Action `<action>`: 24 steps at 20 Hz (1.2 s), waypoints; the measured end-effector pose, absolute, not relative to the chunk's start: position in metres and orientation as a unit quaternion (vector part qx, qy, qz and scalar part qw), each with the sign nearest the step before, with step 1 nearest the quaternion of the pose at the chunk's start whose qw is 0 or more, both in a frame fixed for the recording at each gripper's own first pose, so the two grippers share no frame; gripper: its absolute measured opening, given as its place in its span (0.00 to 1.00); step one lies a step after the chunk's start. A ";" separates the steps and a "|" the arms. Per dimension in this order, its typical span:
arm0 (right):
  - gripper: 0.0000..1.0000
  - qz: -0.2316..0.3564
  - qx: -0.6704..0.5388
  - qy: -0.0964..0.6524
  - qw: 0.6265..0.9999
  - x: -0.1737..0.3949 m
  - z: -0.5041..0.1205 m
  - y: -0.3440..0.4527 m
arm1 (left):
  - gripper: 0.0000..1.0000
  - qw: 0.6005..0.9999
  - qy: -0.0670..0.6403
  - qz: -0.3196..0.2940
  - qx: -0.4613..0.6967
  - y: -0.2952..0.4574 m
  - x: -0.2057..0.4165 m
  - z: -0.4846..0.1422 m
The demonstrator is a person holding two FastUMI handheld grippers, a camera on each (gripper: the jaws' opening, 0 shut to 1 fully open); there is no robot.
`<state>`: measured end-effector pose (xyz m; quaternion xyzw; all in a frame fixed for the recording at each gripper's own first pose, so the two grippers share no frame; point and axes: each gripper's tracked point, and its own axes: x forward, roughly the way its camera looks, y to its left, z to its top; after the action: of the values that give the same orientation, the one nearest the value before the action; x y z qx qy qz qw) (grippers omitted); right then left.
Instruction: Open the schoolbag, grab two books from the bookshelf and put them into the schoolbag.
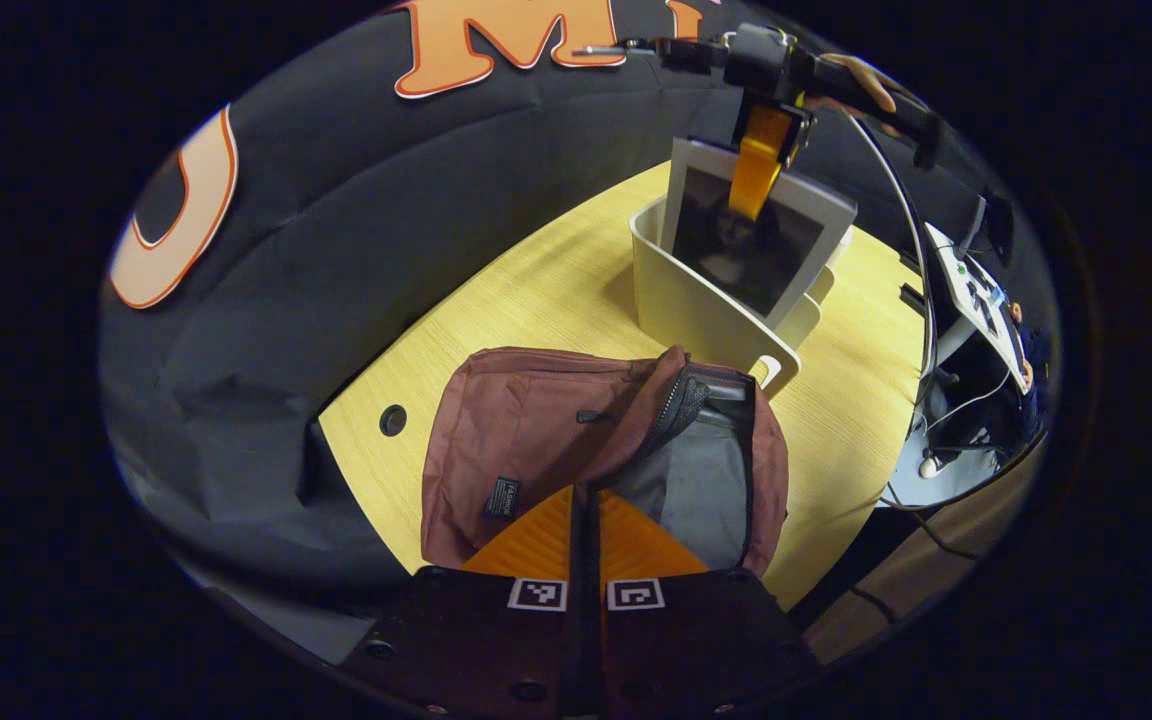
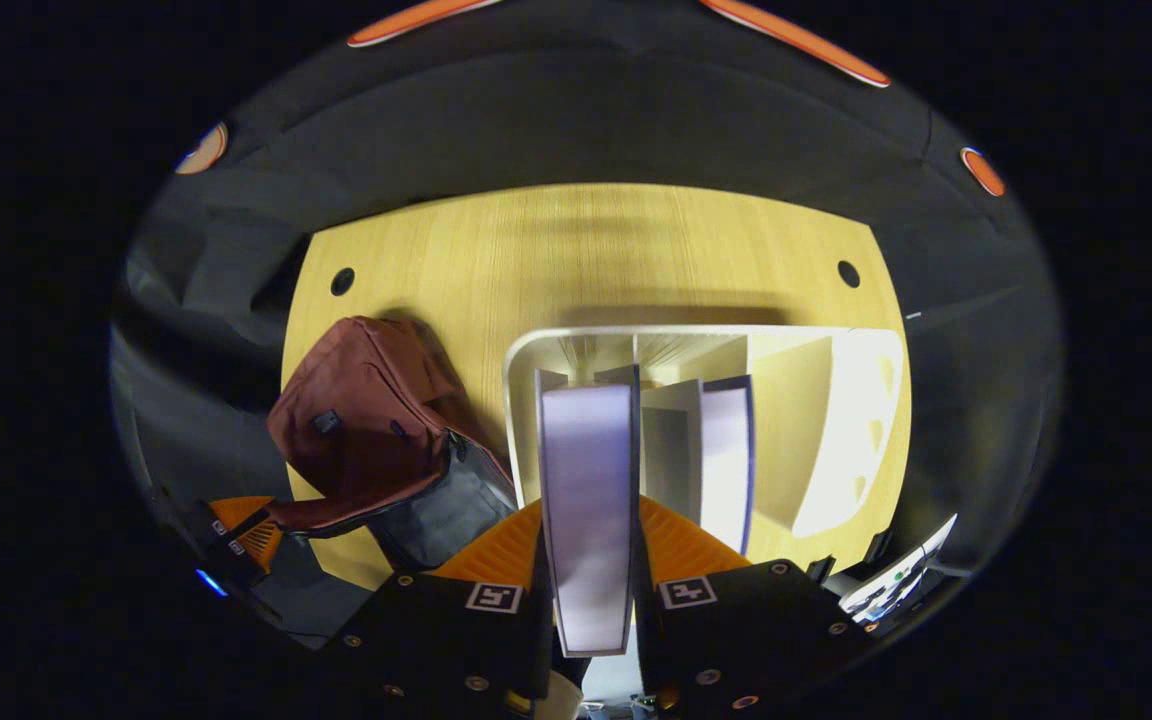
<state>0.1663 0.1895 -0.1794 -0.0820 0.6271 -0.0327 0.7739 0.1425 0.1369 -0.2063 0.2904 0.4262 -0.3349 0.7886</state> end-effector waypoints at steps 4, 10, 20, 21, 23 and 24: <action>0.35 -0.035 -0.086 0.590 0.802 0.158 -0.119 0.193 | 0.00 0.787 0.427 -0.336 0.292 0.136 0.139 -0.206; 0.34 0.009 -0.055 0.549 0.834 0.097 -0.065 0.208 | 0.01 0.789 0.429 -0.330 0.290 0.136 0.141 -0.209; 0.33 0.046 0.240 0.500 0.831 -0.006 -0.152 0.227 | 0.00 0.789 0.420 -0.324 0.310 0.130 0.136 -0.193; 0.34 0.050 0.285 0.493 0.820 -0.009 -0.172 0.234 | 0.00 0.787 0.420 -0.325 0.313 0.129 0.134 -0.192; 0.33 0.051 0.365 0.475 0.799 -0.011 -0.211 0.245 | 0.01 0.785 0.422 -0.324 0.319 0.128 0.131 -0.188; 0.33 0.046 0.394 0.464 0.792 -0.010 -0.231 0.248 | 0.00 0.783 0.422 -0.323 0.322 0.127 0.129 -0.186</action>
<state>-0.0102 0.2483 -0.2307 0.3944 0.4644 0.0456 0.7916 0.1292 0.1269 -0.1865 0.3219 0.4223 -0.3228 0.7835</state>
